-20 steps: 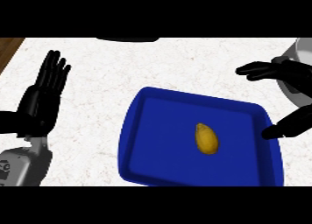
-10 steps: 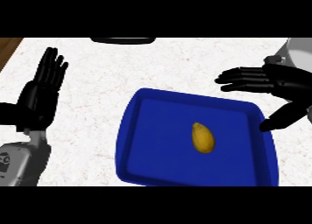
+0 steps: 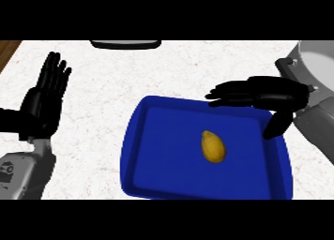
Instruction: Pick the lemon from the tray and place it in the pot
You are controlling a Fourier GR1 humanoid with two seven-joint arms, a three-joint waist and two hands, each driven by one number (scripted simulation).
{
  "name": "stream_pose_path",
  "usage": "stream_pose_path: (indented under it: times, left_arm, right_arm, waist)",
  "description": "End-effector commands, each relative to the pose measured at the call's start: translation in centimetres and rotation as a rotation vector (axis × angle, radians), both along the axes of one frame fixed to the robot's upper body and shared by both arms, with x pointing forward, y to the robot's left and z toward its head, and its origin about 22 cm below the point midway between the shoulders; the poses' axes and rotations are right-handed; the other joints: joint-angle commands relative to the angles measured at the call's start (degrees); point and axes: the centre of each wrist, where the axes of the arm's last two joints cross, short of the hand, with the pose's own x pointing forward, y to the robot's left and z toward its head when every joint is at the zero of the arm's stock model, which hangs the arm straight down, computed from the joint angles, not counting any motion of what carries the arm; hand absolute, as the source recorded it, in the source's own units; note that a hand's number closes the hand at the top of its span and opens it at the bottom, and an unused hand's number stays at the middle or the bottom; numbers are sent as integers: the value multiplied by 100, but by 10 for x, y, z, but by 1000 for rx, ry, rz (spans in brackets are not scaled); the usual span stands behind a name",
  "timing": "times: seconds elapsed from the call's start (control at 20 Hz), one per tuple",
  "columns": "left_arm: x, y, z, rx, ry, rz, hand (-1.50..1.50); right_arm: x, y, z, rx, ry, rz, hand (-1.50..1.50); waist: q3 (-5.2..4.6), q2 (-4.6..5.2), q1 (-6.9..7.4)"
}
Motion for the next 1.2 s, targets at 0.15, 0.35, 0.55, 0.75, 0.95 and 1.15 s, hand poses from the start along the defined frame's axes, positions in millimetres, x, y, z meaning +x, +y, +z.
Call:
stream_pose_path:
  times: [0.15,0.35,0.55,0.75,0.95,1.15]
  left_arm:
    - [2,3,-8,4,-6,20,0]
    - [7,-5,16,-4,0,12,0]
    - [-4,14,12,-2,9,9,0]
    - [-10,12,6,-12,-6,24,0]
    - [-10,14,3,-27,16,4,0]
    - [2,-17,7,3,8,6,0]
  right_arm:
    - [-1,24,-48,-93,98,80,-150]
    - [-13,28,-49,-63,85,109,-150]
    - [-14,13,-59,-11,88,131,-150]
    - [-20,20,-67,-25,72,122,-150]
    - [-29,36,-65,-59,18,53,-150]
    - [-8,40,-85,-91,15,37,-150]
  waist:
    - [-1,-6,-46]
    - [0,-25,-87]
    - [1,-22,-66]
    - [0,-27,-75]
    - [-1,-29,-96]
    - [1,-13,-69]
